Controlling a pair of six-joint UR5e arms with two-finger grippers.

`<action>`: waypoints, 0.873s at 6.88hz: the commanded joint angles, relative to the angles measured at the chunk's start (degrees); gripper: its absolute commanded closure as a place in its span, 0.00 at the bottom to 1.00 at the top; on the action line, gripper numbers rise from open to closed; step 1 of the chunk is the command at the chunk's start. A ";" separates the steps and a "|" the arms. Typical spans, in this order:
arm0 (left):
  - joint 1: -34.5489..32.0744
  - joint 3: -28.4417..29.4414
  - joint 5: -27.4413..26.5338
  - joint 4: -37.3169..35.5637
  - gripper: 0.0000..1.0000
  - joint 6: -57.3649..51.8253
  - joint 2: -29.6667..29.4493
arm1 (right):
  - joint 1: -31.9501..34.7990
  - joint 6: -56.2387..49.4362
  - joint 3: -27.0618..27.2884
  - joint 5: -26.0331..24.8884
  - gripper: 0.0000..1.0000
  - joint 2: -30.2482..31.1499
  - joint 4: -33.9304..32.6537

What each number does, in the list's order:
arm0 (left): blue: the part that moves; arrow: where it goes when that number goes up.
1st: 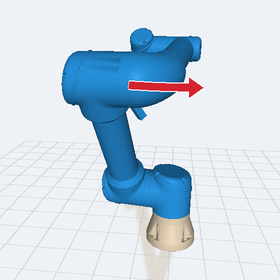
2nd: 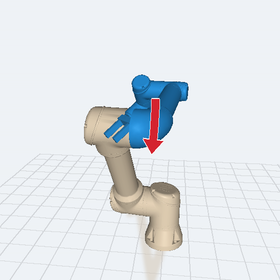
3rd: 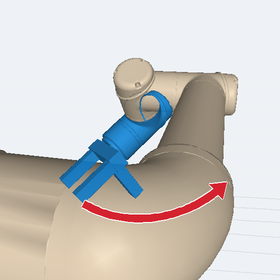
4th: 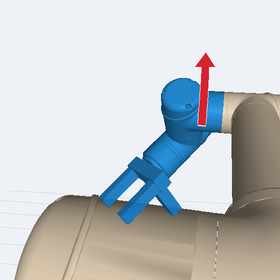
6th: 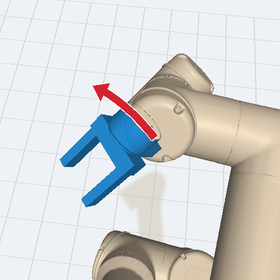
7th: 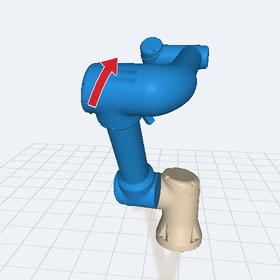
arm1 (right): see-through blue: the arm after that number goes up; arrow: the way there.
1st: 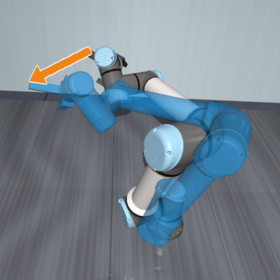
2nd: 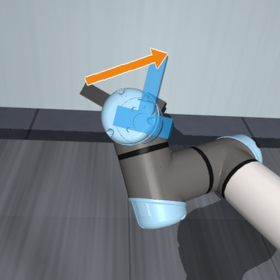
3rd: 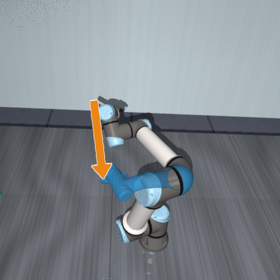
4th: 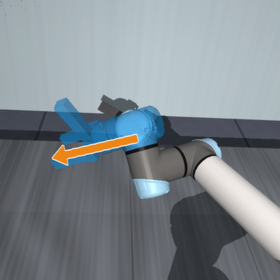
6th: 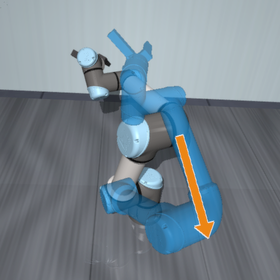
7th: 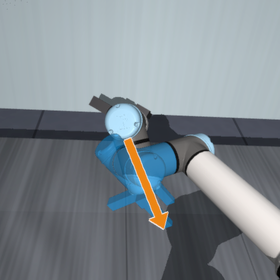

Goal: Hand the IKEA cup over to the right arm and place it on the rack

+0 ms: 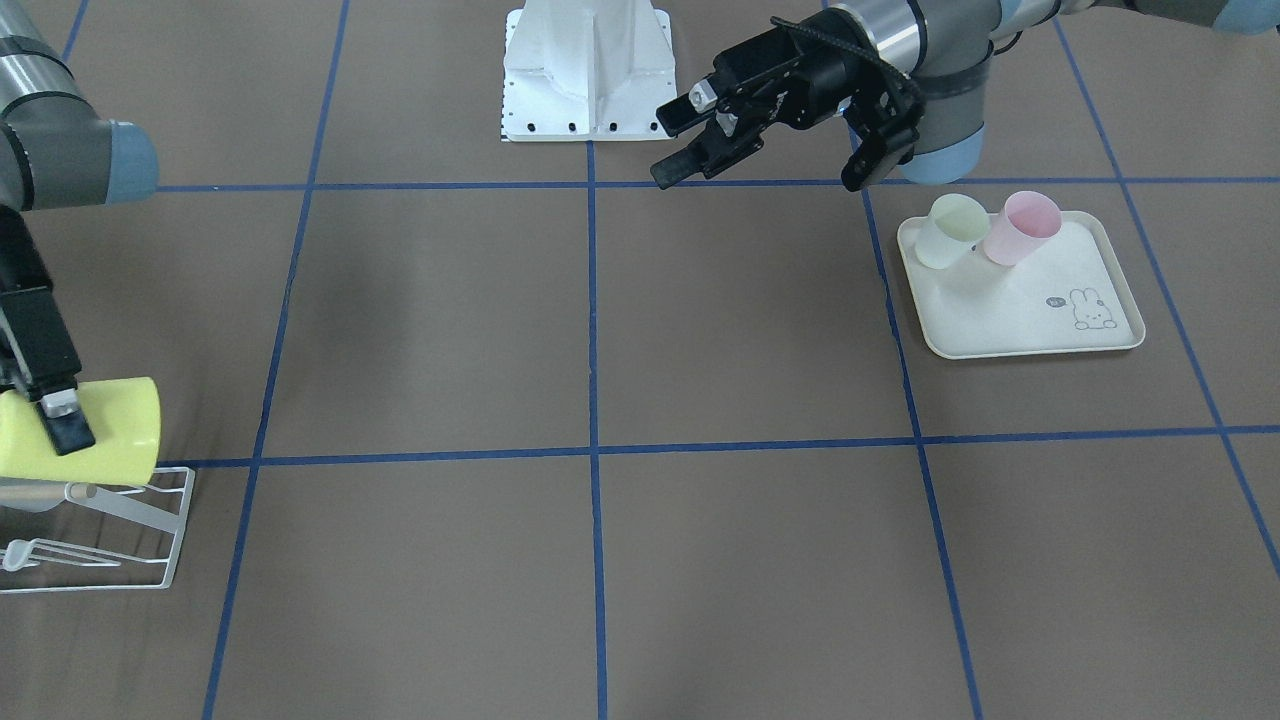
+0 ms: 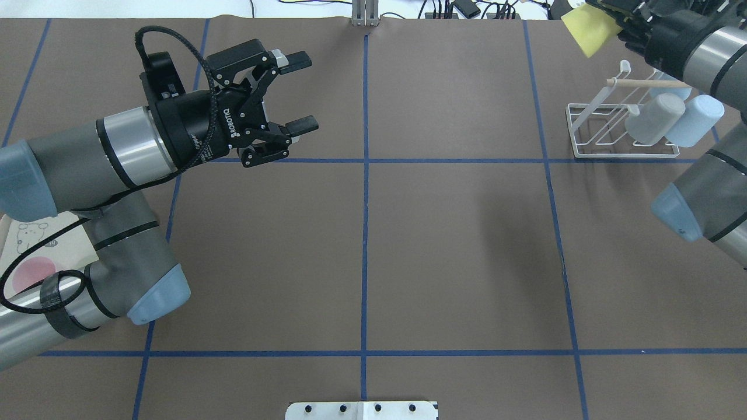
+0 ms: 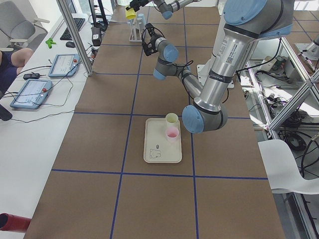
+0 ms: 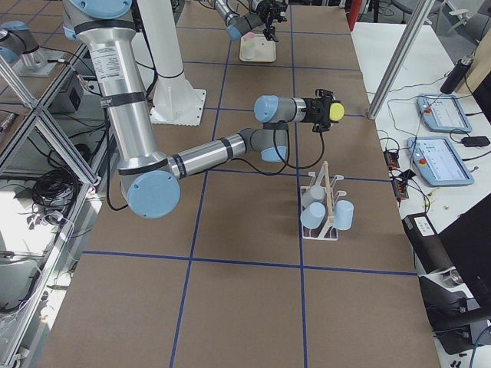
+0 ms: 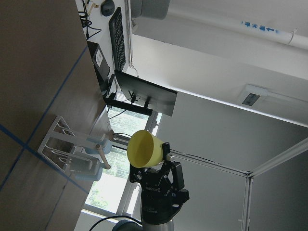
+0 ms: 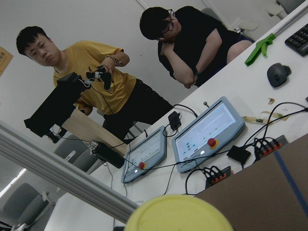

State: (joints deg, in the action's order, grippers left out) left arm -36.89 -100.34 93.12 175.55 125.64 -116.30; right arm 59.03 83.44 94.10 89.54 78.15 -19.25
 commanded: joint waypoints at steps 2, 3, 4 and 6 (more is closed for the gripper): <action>-1.69 -2.99 3.62 -1.07 0.00 -6.67 5.44 | 6.43 -23.24 -0.58 -1.03 1.00 2.43 -10.78; -2.83 -7.10 6.00 -6.39 0.00 -12.30 8.08 | 7.06 -32.81 -1.72 -3.99 1.00 3.14 -12.21; -3.36 -10.28 7.41 -10.88 0.00 -16.44 9.84 | 6.81 -38.12 -5.82 -9.24 1.00 2.54 -11.96; -3.37 -10.66 7.43 -11.37 0.00 -17.19 10.82 | 4.18 -38.09 -8.75 -9.91 1.00 1.48 -11.78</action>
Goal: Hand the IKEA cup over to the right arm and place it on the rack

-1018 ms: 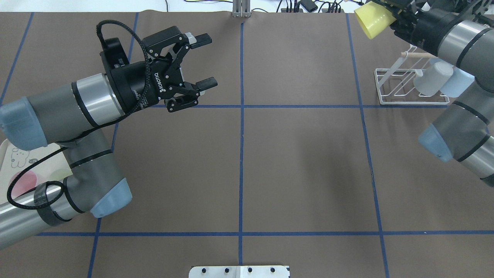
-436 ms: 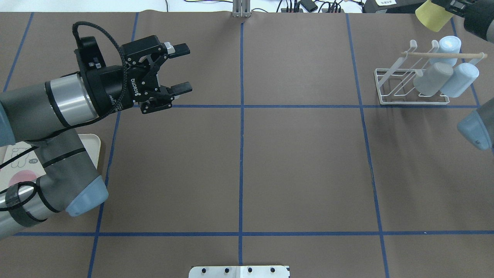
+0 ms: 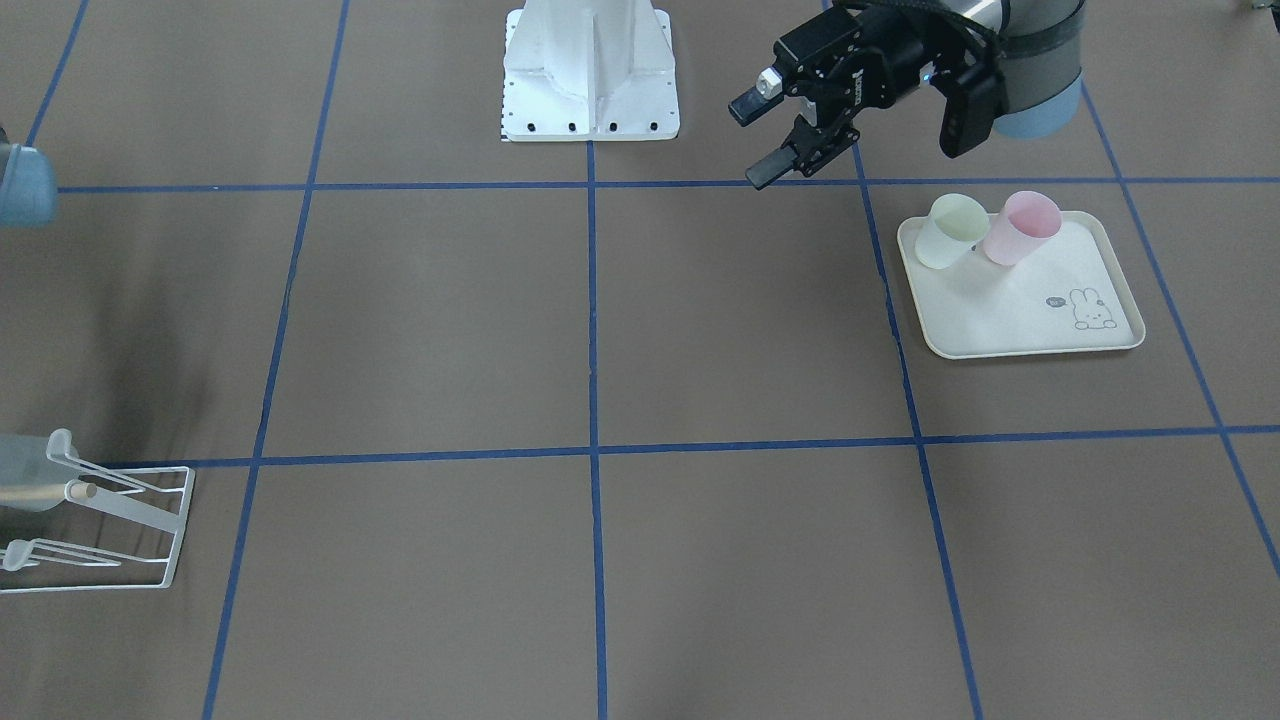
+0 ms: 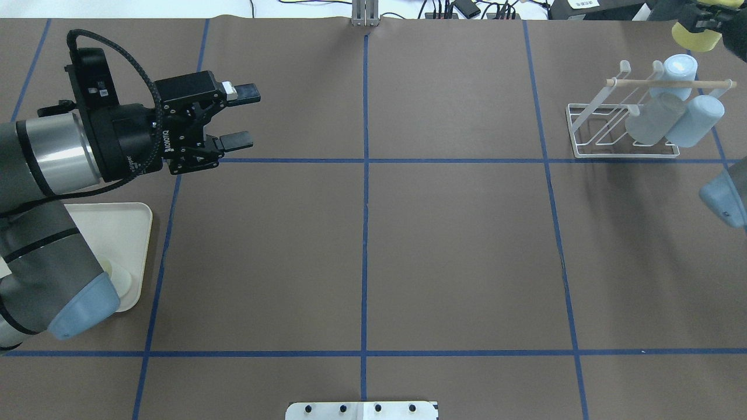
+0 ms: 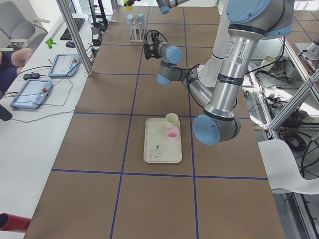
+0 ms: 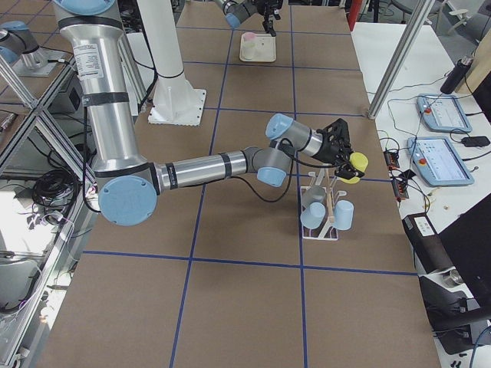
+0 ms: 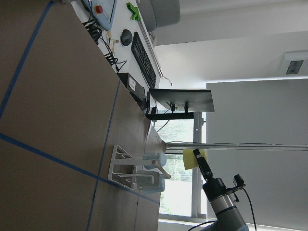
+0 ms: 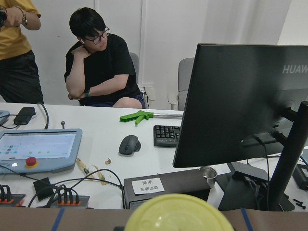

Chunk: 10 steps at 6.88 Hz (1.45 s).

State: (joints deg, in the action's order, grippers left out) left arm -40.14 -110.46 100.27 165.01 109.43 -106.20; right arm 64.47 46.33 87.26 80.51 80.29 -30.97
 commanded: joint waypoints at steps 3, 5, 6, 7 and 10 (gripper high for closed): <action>-0.11 -0.29 0.27 -0.83 0.00 -1.06 0.73 | -3.38 -1.07 -3.32 -0.79 1.00 -0.57 0.03; -0.03 -0.29 0.19 -0.83 0.00 -0.97 0.73 | -3.73 -1.16 -5.69 -0.79 1.00 -2.40 0.03; -0.03 -0.37 0.10 -0.83 0.00 -0.97 0.73 | -3.73 -1.16 -6.66 -0.79 1.00 -3.20 0.03; 0.06 -0.29 0.10 -0.83 0.00 -0.97 0.73 | -3.73 -1.16 -6.93 -0.79 1.00 -3.12 0.12; -0.03 -0.11 0.10 -0.83 0.00 -0.97 0.73 | -5.66 -0.45 -7.02 -0.79 1.00 -2.42 0.21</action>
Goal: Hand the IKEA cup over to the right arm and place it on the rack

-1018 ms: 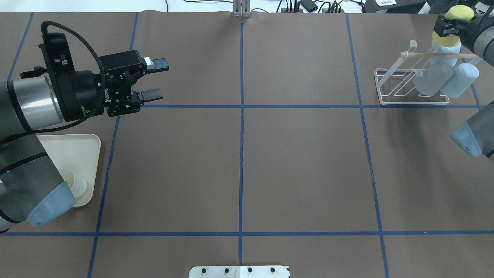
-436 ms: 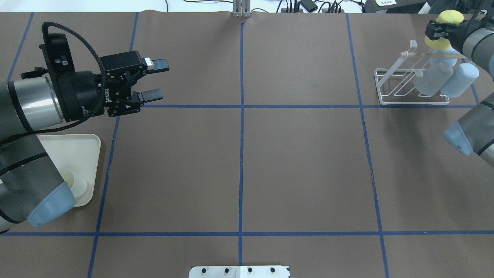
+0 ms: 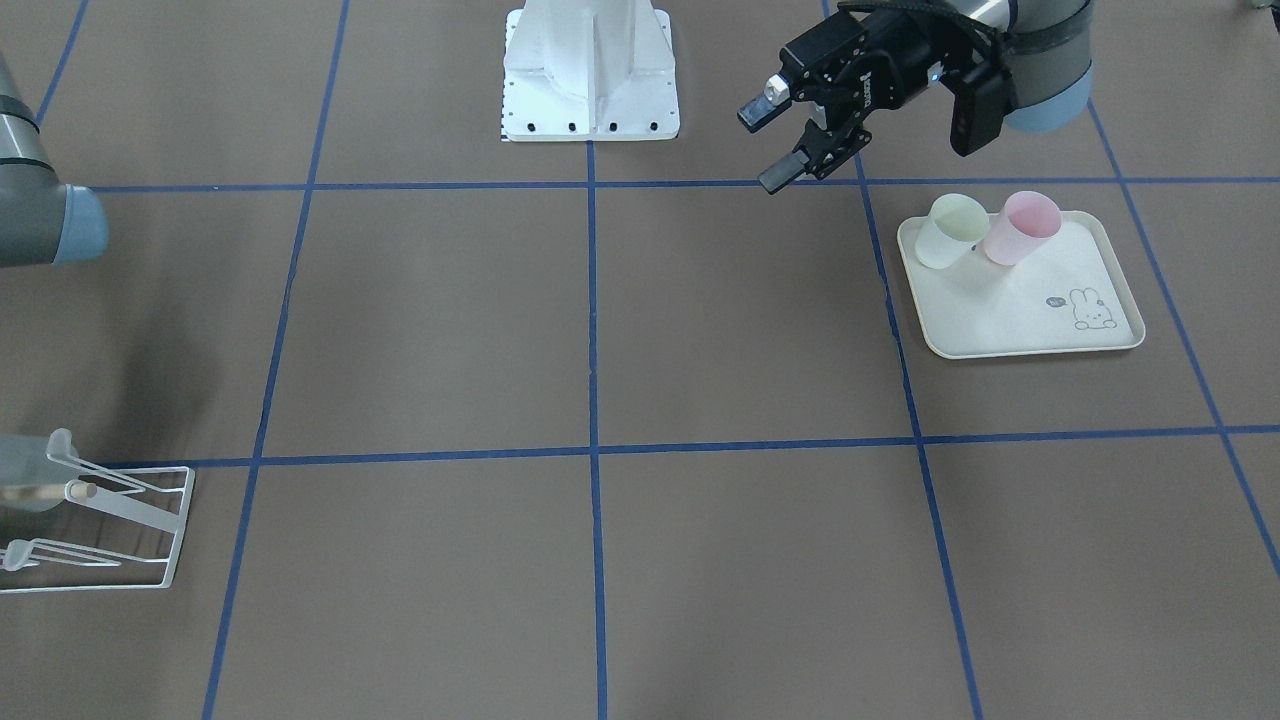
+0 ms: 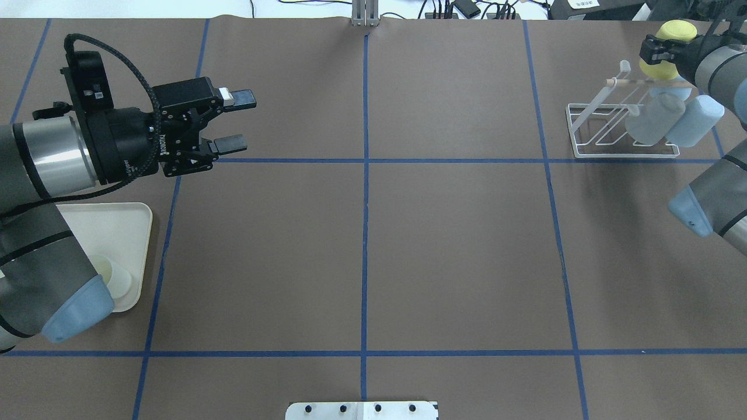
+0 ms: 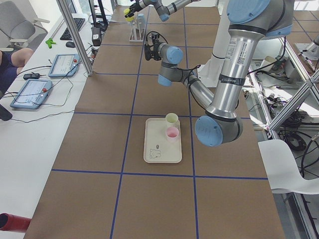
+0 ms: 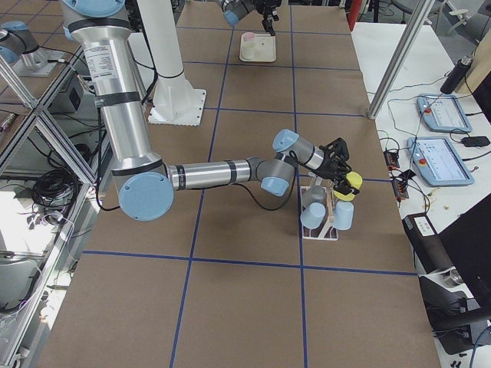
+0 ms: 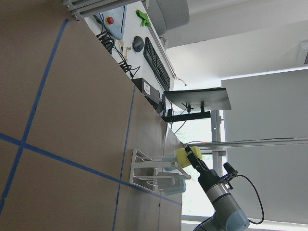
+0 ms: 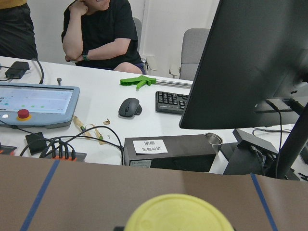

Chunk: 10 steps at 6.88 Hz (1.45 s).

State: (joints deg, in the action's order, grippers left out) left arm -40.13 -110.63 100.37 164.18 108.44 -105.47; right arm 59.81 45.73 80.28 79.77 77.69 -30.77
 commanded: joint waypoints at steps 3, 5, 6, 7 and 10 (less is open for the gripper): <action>0.06 0.07 0.00 0.00 0.00 0.02 0.00 | -2.51 0.24 0.14 -0.06 1.00 0.18 0.01; 0.23 -0.11 -0.09 0.00 0.00 0.02 0.00 | -2.51 0.24 0.05 -0.06 1.00 0.62 0.01; 0.32 -0.11 -0.26 0.00 0.00 0.11 -0.09 | -2.42 0.24 0.05 -0.06 1.00 0.97 0.01; 0.41 -0.20 -0.26 0.00 0.00 0.37 -0.26 | -2.16 0.15 0.05 -0.06 1.00 1.32 0.01; 0.49 -0.11 -0.35 -0.09 0.00 0.55 -0.26 | -0.05 0.06 0.23 -0.06 1.00 2.46 0.01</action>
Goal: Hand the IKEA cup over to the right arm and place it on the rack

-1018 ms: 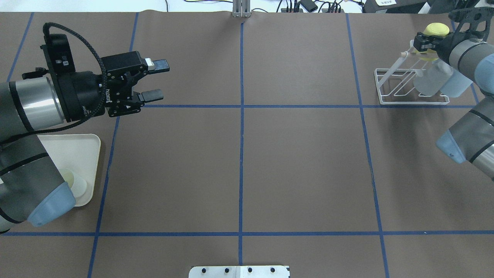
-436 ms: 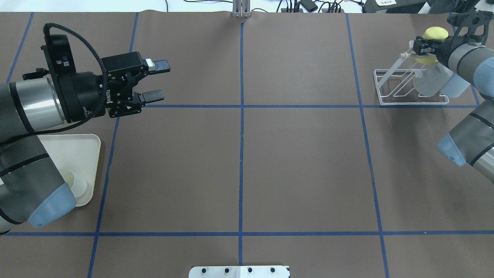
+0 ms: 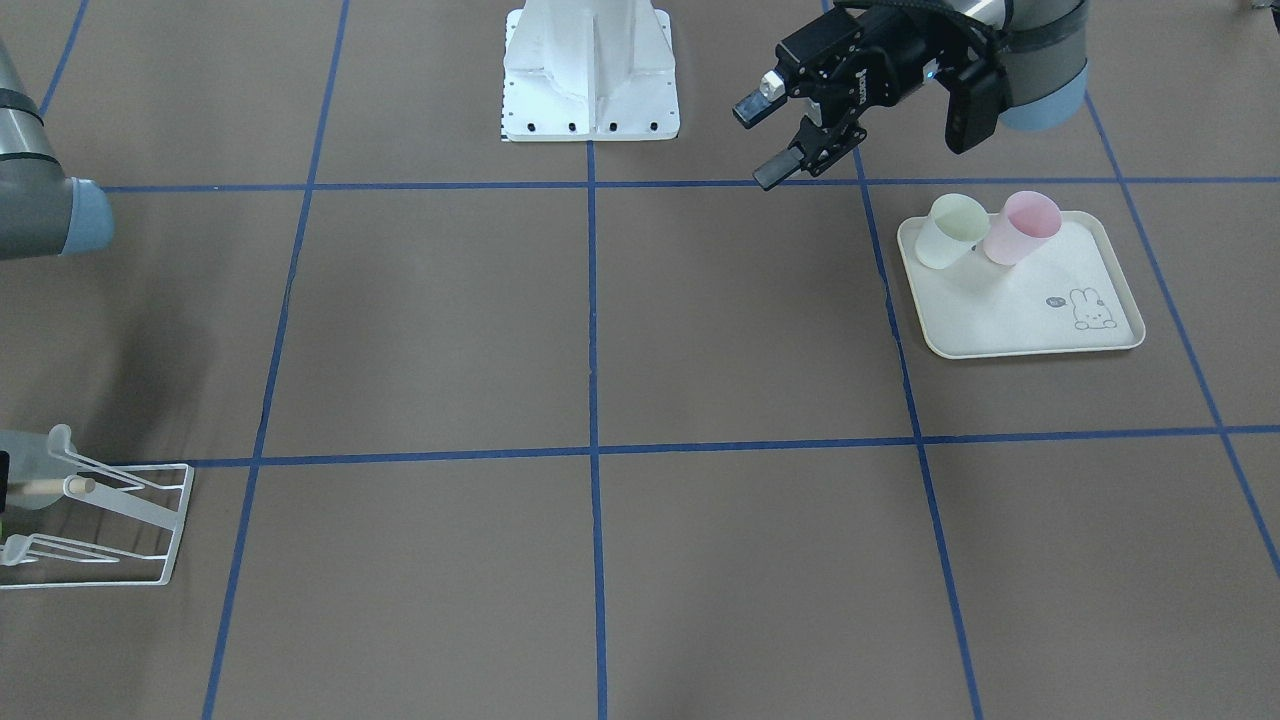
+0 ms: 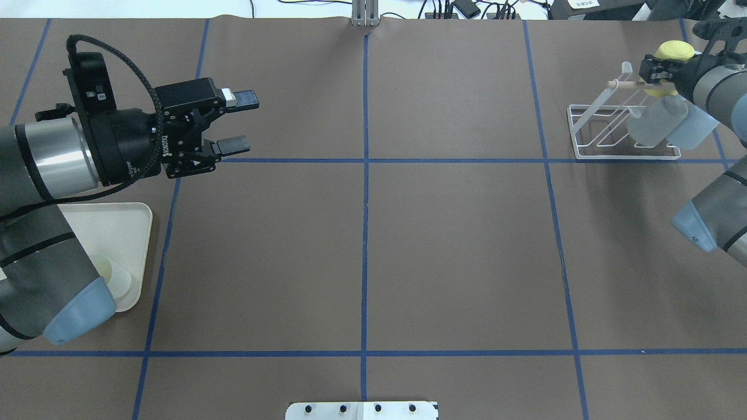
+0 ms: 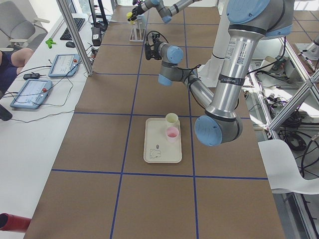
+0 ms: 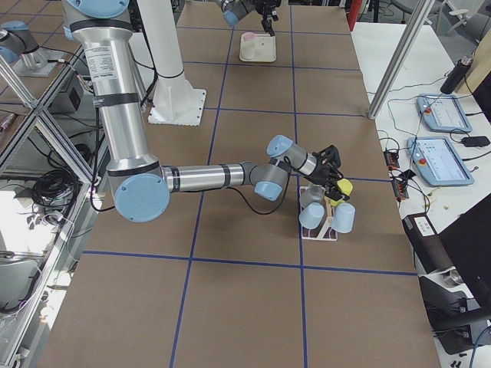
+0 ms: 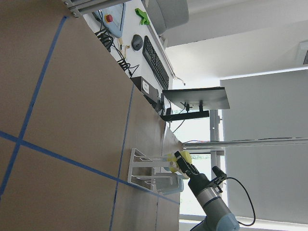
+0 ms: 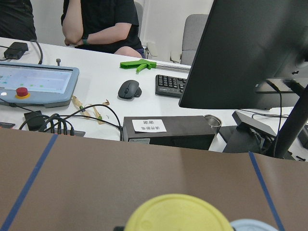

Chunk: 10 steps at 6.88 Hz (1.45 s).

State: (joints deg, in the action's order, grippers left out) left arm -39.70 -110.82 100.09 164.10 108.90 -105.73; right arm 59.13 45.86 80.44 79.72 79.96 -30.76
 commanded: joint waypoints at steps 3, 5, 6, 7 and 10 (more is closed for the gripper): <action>0.06 0.25 -0.07 -0.01 0.00 0.17 0.26 | 0.55 0.02 0.25 -0.09 0.00 0.19 0.09; 0.06 0.25 -0.07 0.08 0.00 0.08 0.26 | 0.81 -0.07 0.51 0.09 0.00 0.11 0.00; -0.03 -0.09 0.02 -0.01 0.00 0.00 0.26 | 1.60 -0.07 0.86 0.70 0.00 -0.33 0.00; -0.46 -0.36 0.37 -0.36 0.00 -0.53 0.26 | 3.00 0.02 2.43 3.23 0.00 -0.42 -0.09; -5.54 -2.81 7.90 -13.91 0.00 -12.08 0.17 | 8.27 0.11 8.75 15.61 0.00 1.76 -0.97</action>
State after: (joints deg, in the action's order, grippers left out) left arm -42.71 -112.32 104.43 156.53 102.56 -105.60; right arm 65.91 45.90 86.61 91.30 80.55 -31.41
